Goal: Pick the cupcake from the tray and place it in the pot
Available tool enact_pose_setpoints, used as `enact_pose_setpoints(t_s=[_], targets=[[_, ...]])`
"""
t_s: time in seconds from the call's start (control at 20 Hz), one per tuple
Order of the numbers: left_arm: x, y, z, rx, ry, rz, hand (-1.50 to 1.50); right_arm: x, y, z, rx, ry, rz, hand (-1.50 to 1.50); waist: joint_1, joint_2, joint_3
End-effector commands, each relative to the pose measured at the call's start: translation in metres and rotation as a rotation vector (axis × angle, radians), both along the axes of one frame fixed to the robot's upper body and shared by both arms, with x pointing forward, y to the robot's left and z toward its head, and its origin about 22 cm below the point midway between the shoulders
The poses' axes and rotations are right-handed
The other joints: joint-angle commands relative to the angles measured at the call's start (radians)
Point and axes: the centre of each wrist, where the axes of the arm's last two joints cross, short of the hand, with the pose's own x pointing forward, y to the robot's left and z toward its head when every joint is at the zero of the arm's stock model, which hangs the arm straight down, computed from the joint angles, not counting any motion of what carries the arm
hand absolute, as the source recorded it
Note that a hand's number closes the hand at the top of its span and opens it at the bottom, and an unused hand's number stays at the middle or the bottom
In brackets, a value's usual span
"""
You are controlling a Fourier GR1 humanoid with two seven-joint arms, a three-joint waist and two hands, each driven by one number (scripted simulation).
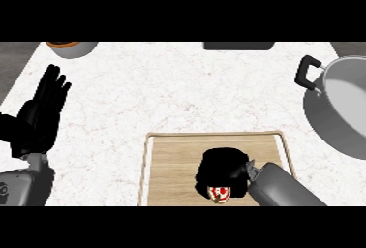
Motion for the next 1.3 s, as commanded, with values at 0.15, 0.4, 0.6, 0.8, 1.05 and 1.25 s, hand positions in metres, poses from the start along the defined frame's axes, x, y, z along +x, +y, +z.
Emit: enact_pose_setpoints(t_s=[0.15,0.4,0.6,0.8,1.05,1.25], targets=[[-0.015,0.011,0.006,0.006,0.001,0.022,0.00,-0.034,-0.047,-0.009,-0.006,0.026,0.028,1.50,-0.008,-0.002,0.002],[-0.021,0.023,-0.004,0.003,0.031,0.122,0.00,-0.087,-0.176,-0.024,-0.051,0.077,-0.069,1.50,-0.130,-0.025,0.006],[-0.024,0.030,0.000,-0.006,0.028,0.128,0.00,-0.117,-0.244,0.000,-0.012,0.037,-0.078,1.50,-0.129,-0.021,0.004],[-0.026,0.030,0.000,0.003,0.013,0.137,0.00,-0.143,-0.292,0.019,0.114,0.021,-0.150,1.50,-0.130,-0.018,0.002],[-0.030,0.032,-0.003,0.001,0.024,0.134,0.00,-0.140,-0.315,0.043,0.438,-0.025,-0.379,1.50,-0.126,-0.019,0.001],[-0.025,0.025,-0.002,0.005,0.021,0.091,0.00,-0.131,-0.328,0.071,0.667,-0.078,-0.500,1.50,-0.103,-0.011,0.000]])
